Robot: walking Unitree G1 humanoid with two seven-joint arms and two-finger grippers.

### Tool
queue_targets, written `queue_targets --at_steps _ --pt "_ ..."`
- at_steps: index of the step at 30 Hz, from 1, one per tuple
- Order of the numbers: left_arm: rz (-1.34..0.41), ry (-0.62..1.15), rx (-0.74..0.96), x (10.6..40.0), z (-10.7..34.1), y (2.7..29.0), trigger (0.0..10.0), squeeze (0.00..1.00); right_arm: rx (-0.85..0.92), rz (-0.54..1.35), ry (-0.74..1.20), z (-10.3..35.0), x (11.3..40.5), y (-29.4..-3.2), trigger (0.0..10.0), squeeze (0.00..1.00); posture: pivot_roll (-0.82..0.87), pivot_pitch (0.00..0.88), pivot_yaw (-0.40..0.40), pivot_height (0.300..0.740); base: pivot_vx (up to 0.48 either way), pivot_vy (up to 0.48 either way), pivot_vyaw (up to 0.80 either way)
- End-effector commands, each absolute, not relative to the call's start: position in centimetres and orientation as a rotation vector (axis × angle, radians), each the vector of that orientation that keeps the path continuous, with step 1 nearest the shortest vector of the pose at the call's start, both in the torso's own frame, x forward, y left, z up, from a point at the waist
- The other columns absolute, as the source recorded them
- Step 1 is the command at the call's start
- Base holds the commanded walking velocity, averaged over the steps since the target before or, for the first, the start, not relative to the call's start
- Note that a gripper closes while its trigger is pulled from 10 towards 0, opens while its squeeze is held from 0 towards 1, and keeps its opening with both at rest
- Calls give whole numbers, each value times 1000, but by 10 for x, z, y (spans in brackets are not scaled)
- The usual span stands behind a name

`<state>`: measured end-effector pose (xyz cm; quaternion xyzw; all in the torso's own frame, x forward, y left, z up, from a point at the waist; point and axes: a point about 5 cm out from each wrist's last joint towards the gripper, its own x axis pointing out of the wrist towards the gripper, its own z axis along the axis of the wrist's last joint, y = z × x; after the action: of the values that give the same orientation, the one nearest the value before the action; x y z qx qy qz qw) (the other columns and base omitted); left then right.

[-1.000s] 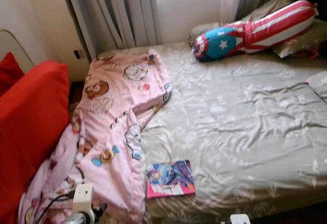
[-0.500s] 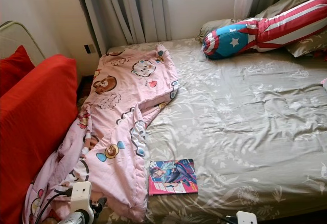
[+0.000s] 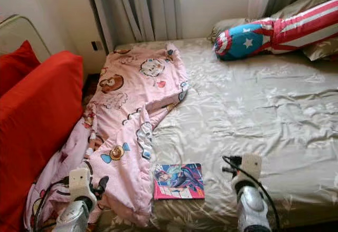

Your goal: Clean up the room

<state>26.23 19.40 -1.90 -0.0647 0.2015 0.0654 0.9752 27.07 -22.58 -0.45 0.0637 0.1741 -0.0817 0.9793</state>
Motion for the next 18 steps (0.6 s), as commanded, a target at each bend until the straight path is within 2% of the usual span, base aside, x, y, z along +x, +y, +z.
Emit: queue_targets --at_steps 1,7,18 --pt "138 368 -126 268 -12 197 10000 0 139 -168 313 2 277 -224 10000 0 -234 0 37 740 0 0 0" --pt "149 321 -121 273 -5 202 10000 0 141 -177 275 5 277 -224 10000 0 -238 0 56 740 0 0 0" --pt "153 294 -119 274 -2 202 10000 0 117 -157 246 11 282 -225 10000 0 -203 0 38 740 0 0 0"
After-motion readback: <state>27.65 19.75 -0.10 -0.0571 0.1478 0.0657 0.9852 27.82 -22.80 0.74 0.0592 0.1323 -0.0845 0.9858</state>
